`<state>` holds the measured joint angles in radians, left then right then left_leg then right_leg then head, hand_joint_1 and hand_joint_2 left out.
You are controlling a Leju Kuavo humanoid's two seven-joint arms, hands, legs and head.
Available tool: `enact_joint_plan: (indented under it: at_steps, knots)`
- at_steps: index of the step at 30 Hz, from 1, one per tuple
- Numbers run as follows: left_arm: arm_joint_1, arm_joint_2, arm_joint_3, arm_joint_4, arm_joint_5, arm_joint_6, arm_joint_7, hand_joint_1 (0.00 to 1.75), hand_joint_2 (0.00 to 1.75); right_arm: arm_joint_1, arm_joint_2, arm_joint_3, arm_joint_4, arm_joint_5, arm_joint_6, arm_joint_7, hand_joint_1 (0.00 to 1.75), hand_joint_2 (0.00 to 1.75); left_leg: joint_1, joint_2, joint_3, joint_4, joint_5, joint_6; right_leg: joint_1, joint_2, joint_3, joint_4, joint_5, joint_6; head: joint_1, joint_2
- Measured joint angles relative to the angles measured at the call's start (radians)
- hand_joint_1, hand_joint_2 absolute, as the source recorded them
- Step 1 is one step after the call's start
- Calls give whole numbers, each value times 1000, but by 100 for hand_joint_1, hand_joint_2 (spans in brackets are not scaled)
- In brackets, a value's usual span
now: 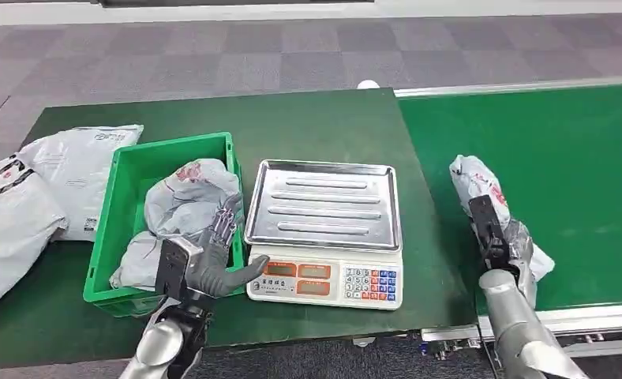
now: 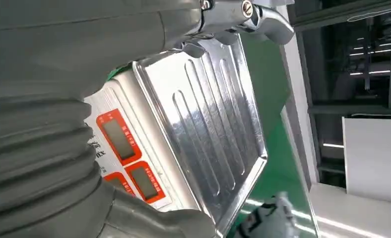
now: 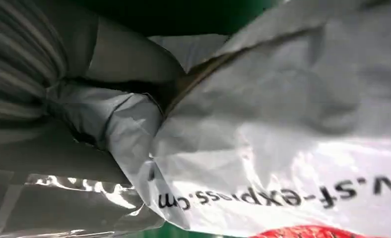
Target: Moved the parcel from conveyor to table for the left to box.
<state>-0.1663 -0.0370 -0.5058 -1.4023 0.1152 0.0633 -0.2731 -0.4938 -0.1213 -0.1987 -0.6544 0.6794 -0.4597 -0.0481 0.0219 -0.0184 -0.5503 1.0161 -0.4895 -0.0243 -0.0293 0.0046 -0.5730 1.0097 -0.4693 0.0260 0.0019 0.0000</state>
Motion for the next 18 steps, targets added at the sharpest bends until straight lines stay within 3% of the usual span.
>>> enact_joint_plan:
  at_steps: [9,18]
  knots:
    - [-12,-6,0,19,-1,-14,-9,0,175,39,7,121,-296,-18,-40,-12,175,175,0,1,0,0,0,0,0,1,-1,0,0,0,0,0]
    - [-15,-14,0,26,2,-18,-18,0,175,-12,6,215,-350,-39,-23,-22,175,175,0,0,-1,0,0,0,0,0,-1,0,0,0,0,0]
